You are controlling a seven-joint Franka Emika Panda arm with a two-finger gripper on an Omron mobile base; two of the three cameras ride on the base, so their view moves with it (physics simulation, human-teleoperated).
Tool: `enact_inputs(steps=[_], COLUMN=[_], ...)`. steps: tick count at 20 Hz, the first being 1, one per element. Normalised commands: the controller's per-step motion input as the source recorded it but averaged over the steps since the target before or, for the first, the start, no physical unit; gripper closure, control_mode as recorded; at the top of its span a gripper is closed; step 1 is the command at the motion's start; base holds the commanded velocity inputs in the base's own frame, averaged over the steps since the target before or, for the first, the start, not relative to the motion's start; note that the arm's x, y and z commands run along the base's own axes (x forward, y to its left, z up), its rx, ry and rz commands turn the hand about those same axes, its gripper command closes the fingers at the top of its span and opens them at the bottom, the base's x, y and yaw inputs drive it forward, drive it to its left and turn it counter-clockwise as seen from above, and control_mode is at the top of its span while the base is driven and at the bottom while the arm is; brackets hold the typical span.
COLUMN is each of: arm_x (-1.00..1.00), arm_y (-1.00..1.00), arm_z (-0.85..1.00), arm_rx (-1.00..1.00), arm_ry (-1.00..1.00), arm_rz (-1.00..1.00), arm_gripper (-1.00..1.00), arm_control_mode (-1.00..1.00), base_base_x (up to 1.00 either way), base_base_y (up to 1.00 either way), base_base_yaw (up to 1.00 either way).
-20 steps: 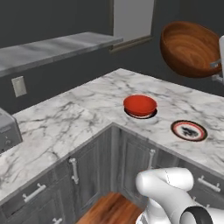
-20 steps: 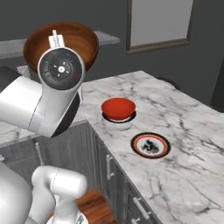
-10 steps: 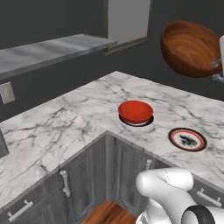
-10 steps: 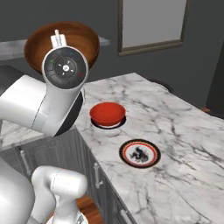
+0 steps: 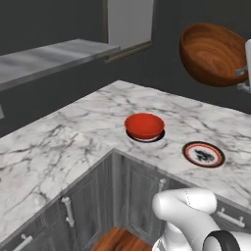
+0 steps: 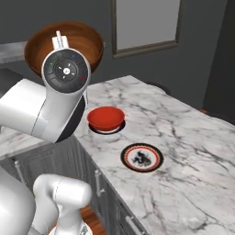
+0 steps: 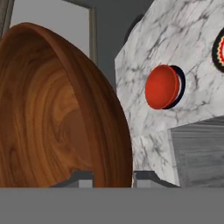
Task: Move the bowls from the cabinet to the plates on the dining table.
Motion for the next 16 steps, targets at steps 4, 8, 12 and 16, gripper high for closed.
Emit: enact_inputs(steps=[4, 8, 12, 16], arm_x=[0.0, 0.0, 0.0, 0.0], arm_y=[0.0, 0.0, 0.0, 0.0], arm_z=[0.0, 0.0, 0.0, 0.0], arm_rx=[0.0, 0.0, 0.0, 0.0], arm_ry=[0.0, 0.0, 0.0, 0.0], arm_rz=[0.0, 0.0, 0.0, 0.0], arm_gripper=[1.0, 1.0, 1.0, 1.0], arm_control_mode=[1.0, 1.0, 1.0, 1.0], base_base_x=[0.0, 0.0, 0.0, 0.0], base_base_y=[0.0, 0.0, 0.0, 0.0], base_base_yaw=[-0.25, -0.25, -0.25, -0.25])
